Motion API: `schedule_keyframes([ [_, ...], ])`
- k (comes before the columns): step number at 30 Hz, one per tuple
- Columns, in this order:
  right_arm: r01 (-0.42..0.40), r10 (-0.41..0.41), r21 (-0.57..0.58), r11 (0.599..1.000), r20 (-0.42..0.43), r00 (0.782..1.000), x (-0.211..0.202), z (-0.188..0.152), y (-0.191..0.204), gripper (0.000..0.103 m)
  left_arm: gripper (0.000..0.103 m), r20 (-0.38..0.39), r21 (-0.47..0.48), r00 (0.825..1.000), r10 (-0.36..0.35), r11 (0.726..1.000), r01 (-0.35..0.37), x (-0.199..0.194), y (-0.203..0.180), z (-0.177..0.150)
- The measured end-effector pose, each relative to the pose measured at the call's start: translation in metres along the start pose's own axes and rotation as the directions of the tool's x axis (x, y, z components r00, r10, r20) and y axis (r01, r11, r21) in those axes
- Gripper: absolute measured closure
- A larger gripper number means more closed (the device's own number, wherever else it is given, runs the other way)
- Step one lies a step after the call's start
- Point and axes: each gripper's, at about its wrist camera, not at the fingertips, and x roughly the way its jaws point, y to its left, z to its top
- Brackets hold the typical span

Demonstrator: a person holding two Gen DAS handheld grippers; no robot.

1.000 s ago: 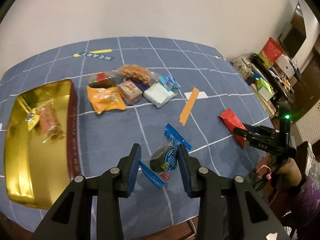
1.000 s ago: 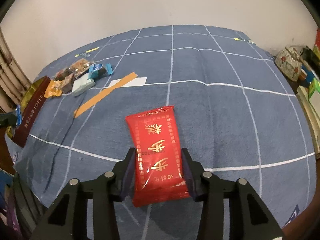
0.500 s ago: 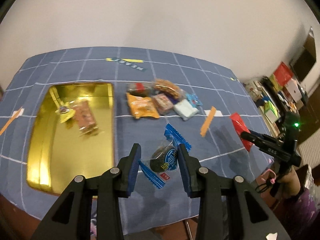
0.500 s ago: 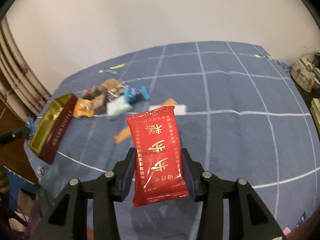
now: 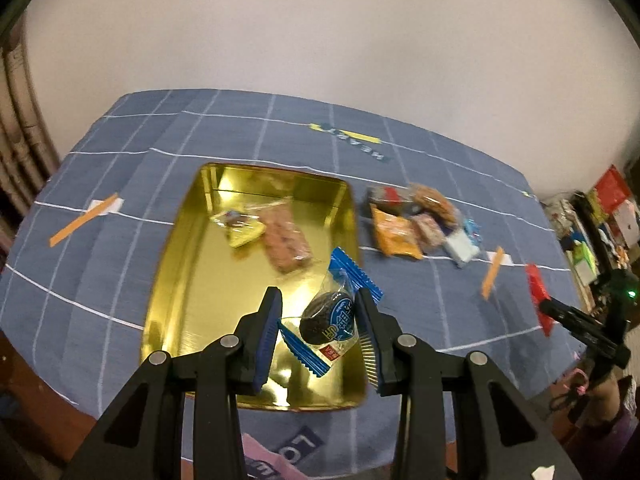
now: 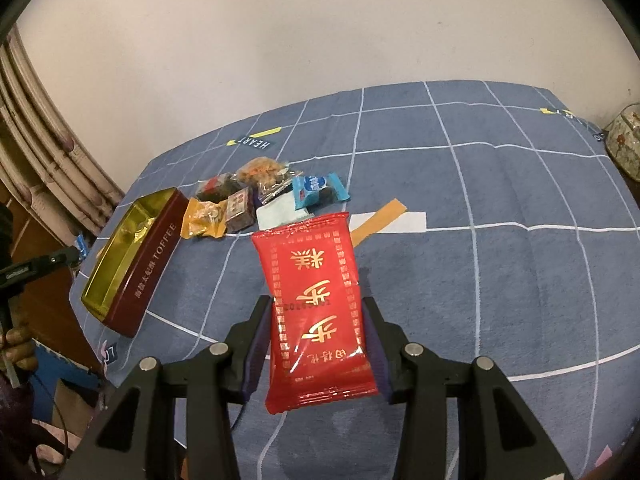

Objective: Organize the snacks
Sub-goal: 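Carry the blue-wrapped candies into the gold tin and open the left gripper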

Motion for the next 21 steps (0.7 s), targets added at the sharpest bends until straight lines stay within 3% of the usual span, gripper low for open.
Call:
schedule_keyframes([
  [14, -0.014, 0.014, -0.004, 1.0, 0.005, 1.0, -0.002, 0.001, 0.008, 0.059, 0.069, -0.019, 0.007, 0.987, 0.161, 0.987, -0.161, 0.043, 0.04, 0.016],
  [21, -0.027, 0.027, -0.007, 1.0, 0.01, 1.0, -0.005, 0.004, 0.013, 0.059, 0.069, -0.022, 0.018, 0.978, 0.208, 0.978, -0.208, 0.062, 0.052, 0.029],
])
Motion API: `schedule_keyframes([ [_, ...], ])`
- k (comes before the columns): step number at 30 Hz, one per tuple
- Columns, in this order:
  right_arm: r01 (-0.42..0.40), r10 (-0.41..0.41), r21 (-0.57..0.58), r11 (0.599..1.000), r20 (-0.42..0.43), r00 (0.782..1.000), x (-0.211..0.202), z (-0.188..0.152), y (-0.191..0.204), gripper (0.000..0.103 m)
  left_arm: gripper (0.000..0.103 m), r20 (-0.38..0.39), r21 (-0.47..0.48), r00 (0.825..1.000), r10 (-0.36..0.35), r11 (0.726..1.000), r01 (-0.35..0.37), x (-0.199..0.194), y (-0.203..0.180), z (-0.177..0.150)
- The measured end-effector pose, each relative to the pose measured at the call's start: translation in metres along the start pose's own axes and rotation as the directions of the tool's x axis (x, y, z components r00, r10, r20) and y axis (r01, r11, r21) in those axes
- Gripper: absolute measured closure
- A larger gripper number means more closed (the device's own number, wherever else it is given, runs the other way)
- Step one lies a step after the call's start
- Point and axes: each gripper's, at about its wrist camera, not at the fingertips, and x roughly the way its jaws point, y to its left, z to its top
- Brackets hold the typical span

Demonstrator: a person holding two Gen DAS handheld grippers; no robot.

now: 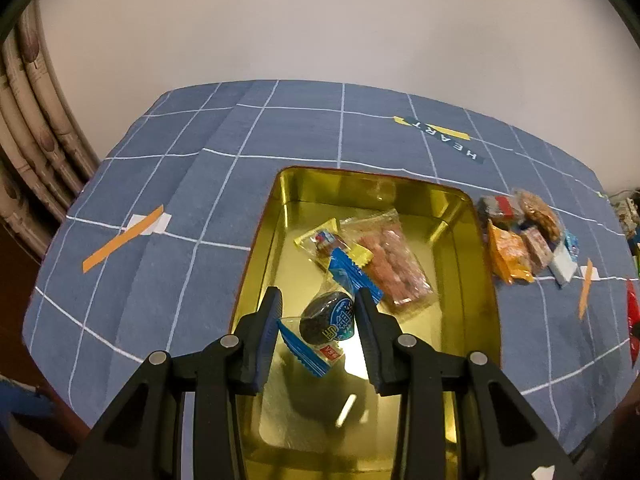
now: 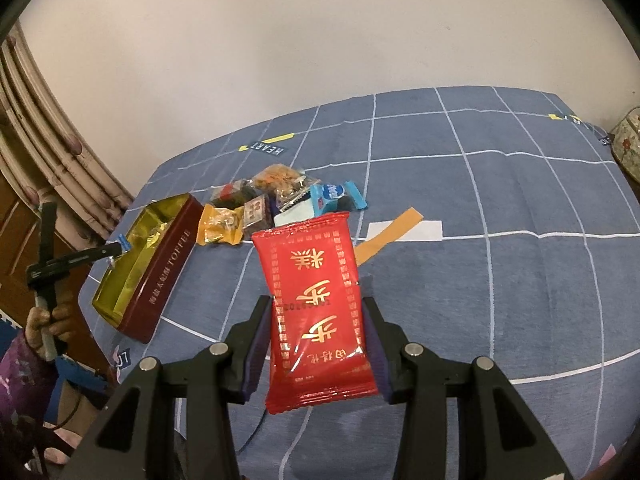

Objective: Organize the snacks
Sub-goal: 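Carry the blue-wrapped candies into the gold tin and open the left gripper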

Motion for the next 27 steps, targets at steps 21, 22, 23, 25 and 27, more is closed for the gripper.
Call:
schedule_keyframes([
  [21, -0.012, 0.012, -0.004, 1.0, 0.003, 1.0, -0.002, 0.006, 0.006, 0.059, 0.069, -0.01, 0.04, 0.998, 0.059, 0.997, -0.059, 0.019, -0.003, 0.004],
  [22, -0.011, 0.011, -0.004, 1.0, 0.003, 1.0, -0.003, 0.005, 0.007, 0.059, 0.069, -0.01, 0.04, 0.998, 0.062, 0.997, -0.061, 0.019, -0.003, 0.004],
  [23, -0.011, 0.011, -0.004, 1.0, 0.003, 1.0, -0.003, 0.006, 0.007, 0.059, 0.069, -0.011, 0.04, 0.998, 0.065, 0.997, -0.064, 0.021, -0.003, 0.005],
  [25, -0.011, 0.011, -0.004, 1.0, 0.002, 1.0, -0.003, 0.006, 0.007, 0.059, 0.069, -0.013, 0.041, 0.997, 0.07, 0.997, -0.07, 0.022, -0.003, 0.005],
  [27, -0.014, 0.014, -0.002, 1.0, 0.002, 1.0, -0.003, 0.006, 0.007, 0.059, 0.068, -0.019, 0.042, 0.997, 0.078, 0.996, -0.078, 0.024, -0.003, 0.006],
])
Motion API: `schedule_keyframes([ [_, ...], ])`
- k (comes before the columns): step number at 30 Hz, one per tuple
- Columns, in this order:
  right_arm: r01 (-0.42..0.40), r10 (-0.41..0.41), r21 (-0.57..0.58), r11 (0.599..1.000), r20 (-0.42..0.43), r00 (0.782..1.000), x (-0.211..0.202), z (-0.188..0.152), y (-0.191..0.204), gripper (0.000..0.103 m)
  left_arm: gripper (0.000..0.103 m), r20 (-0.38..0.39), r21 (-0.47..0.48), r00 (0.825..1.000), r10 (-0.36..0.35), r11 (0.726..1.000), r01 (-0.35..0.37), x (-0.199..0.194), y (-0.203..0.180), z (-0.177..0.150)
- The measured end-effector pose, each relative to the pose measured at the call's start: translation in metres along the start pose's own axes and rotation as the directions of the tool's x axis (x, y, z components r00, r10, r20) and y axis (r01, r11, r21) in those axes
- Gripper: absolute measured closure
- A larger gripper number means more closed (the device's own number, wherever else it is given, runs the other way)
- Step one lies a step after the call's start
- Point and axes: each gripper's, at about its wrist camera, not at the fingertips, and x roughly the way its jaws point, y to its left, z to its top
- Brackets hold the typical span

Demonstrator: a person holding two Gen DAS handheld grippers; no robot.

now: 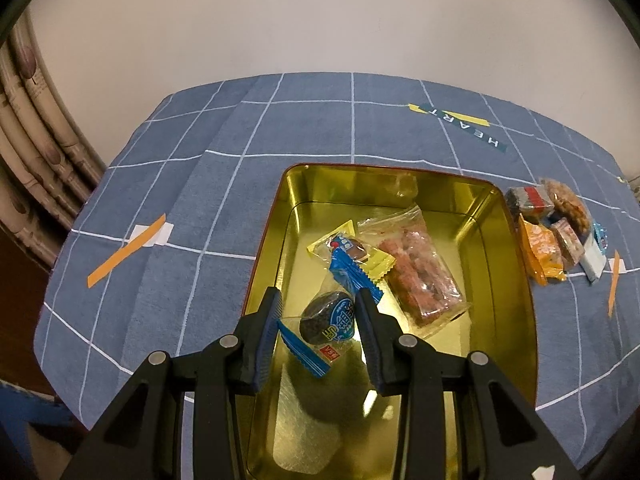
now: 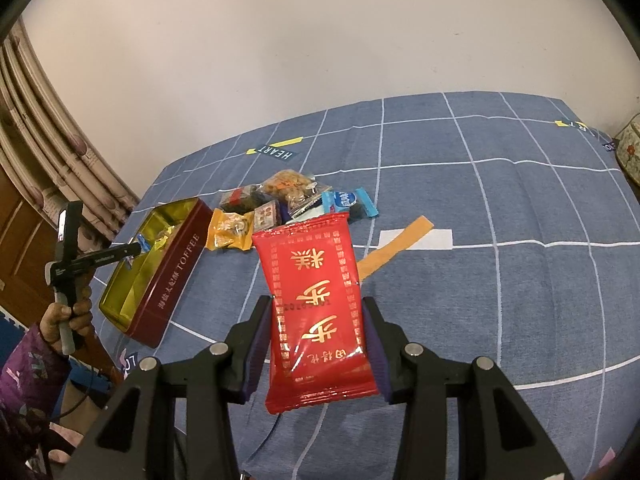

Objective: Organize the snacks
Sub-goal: 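Carry the blue-wrapped candies into the gold tin and open the left gripper, then lower the red pastry pack into the gold tin and open the right gripper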

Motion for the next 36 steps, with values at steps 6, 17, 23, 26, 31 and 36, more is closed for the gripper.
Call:
schedule_keyframes([
  [6, -0.003, 0.003, 0.0, 1.0, 0.0, 1.0, 0.0, 0.0, 0.0, 0.059, 0.064, 0.005, 0.0, 1.0, 0.019, 1.0, -0.019, -0.001, 0.0, -0.001],
  [17, -0.026, 0.026, -0.004, 1.0, 0.003, 1.0, 0.0, 0.002, 0.008, 0.059, 0.039, 0.041, -0.088, 0.999, 0.005, 0.996, -0.001, -0.033, 0.011, -0.004],
  [23, -0.066, 0.066, -0.037, 0.997, 0.011, 0.998, 0.003, 0.013, 0.03, 0.059, 0.036, 0.096, -0.159, 0.995, 0.036, 0.987, -0.02, -0.08, 0.012, -0.028],
  [26, -0.108, 0.109, -0.059, 0.992, 0.015, 0.994, 0.006, 0.022, 0.05, 0.059, 0.034, 0.121, -0.217, 0.992, 0.035, 0.976, -0.008, -0.102, 0.015, -0.046],
  [31, -0.191, 0.192, -0.107, 0.976, -0.001, 0.981, 0.02, 0.039, 0.097, 0.058, 0.031, 0.141, -0.255, 0.987, 0.08, 0.966, -0.042, -0.131, 0.015, -0.073],
  [36, -0.289, 0.285, -0.119, 0.95, -0.048, 0.957, 0.048, 0.053, 0.148, 0.059, 0.026, 0.16, -0.185, 0.976, 0.151, 0.975, -0.121, -0.142, 0.006, -0.08],
])
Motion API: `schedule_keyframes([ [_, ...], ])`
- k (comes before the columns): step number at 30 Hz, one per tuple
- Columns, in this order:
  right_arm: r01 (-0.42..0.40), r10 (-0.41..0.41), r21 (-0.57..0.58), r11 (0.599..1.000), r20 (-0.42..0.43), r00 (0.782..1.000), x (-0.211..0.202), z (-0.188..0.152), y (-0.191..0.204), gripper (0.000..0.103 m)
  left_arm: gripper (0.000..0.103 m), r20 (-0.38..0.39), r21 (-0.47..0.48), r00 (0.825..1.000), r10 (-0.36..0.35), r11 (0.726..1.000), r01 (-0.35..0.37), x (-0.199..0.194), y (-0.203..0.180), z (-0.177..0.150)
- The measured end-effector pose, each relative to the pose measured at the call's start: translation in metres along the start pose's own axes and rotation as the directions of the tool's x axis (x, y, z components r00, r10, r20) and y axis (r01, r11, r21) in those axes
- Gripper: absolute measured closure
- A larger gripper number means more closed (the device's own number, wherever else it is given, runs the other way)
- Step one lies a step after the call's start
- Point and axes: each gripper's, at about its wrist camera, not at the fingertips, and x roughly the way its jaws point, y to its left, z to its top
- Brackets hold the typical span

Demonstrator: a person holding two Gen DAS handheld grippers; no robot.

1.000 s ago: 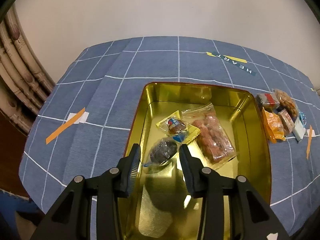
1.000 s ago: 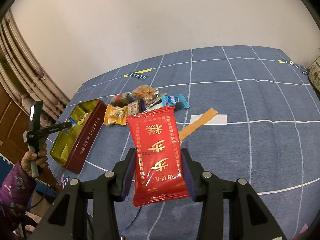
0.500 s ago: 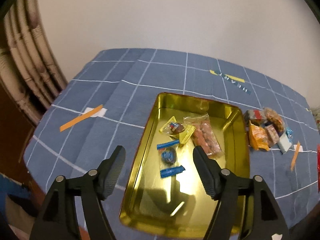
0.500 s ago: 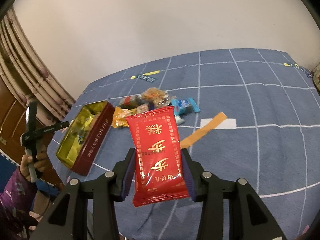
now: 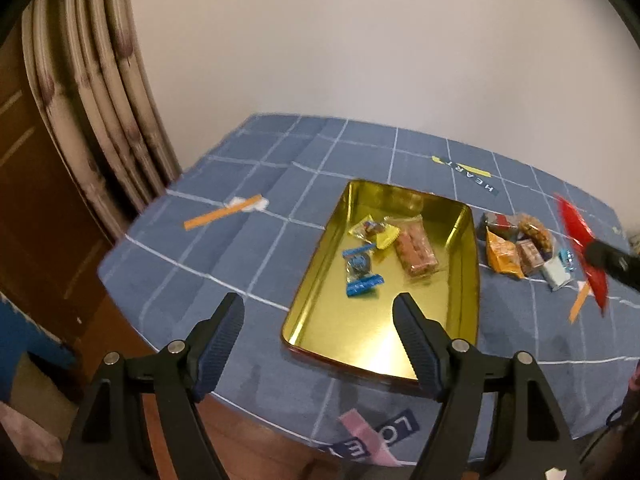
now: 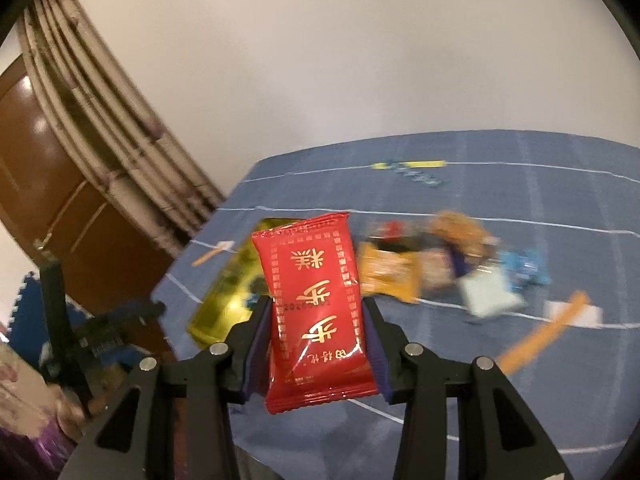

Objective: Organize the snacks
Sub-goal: 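Lower the red pastry pack into the gold tin and open the right gripper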

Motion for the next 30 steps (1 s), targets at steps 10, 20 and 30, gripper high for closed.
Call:
schedule_keyframes([
  [10, -0.041, 0.042, 0.016, 0.999, -0.105, 0.994, 0.096, 0.029, 0.044, 0.059, 0.017, -0.045, 0.027, 0.998, -0.032, 0.999, 0.034, 0.012, 0.005, -0.005],
  [20, 0.005, 0.0, 0.026, 1.0, -0.166, 0.986, 0.16, 0.037, 0.054, 0.059, 0.002, -0.084, -0.029, 0.995, -0.056, 0.998, 0.054, 0.015, 0.015, -0.002],
  [30, 0.051, -0.048, 0.007, 0.999, -0.189, 0.981, 0.188, 0.041, 0.058, 0.059, 0.002, -0.099, 0.016, 0.995, -0.027, 0.999, 0.028, 0.021, 0.008, -0.005],
])
